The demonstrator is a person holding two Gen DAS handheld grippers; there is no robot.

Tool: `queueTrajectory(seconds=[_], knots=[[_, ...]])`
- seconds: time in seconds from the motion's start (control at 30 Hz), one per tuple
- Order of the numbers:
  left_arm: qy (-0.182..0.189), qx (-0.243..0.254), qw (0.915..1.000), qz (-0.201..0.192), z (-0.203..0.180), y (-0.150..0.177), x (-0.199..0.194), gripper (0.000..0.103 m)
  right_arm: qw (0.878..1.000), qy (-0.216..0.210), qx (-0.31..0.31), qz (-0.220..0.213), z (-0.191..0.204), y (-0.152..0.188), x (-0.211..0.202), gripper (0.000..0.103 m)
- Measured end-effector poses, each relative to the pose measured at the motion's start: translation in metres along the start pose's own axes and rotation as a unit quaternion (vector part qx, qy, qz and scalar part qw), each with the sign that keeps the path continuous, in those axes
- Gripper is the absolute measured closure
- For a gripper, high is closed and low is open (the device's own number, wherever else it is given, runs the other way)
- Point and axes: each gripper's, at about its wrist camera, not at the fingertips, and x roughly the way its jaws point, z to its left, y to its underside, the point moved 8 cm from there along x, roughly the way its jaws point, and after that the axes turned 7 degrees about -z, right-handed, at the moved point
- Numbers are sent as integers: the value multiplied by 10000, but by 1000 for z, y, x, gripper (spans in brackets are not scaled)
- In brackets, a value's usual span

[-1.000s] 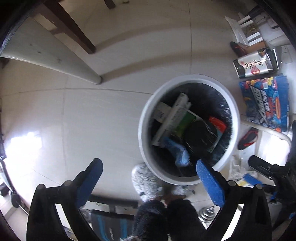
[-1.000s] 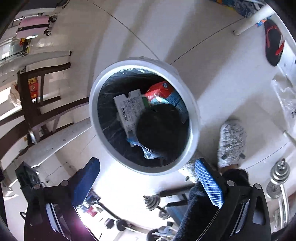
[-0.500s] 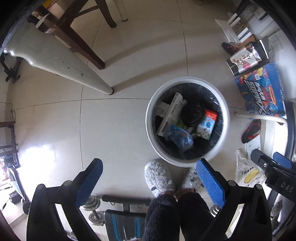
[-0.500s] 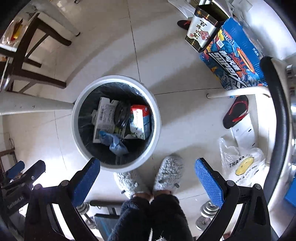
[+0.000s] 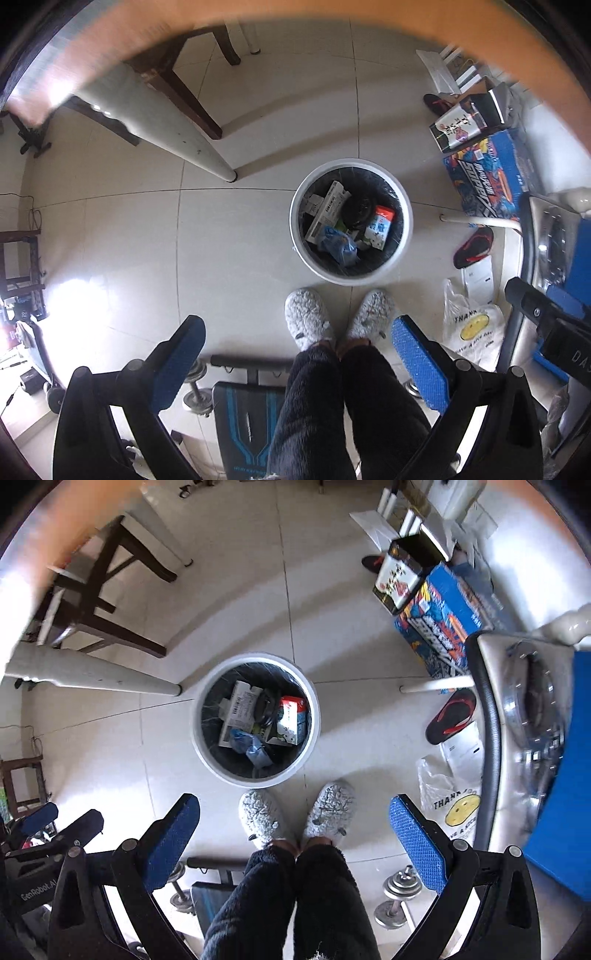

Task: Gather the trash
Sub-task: 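Raise both tools back toward the table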

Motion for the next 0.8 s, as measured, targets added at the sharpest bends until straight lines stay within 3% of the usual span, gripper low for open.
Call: queueTrajectory(seconds=[0.27, 0.43, 0.6, 0.8], knots=[[167, 50, 9998, -136, -11, 5, -76, 0, 9997, -95, -135, -151, 11, -4, -99, 0], [158, 208, 9987, -427, -12, -12, -130, 0, 9994, -138, -102, -292, 15, -13, -163, 0], [109, 311, 9929, -1144, -16, -61, -197, 0, 9977, -272, 118, -605, 19, -40, -224, 0], [-182, 309, 9801, -1954, -22, -154, -263, 0, 9901, -491, 541, -1196, 12, -112, -294, 0]])
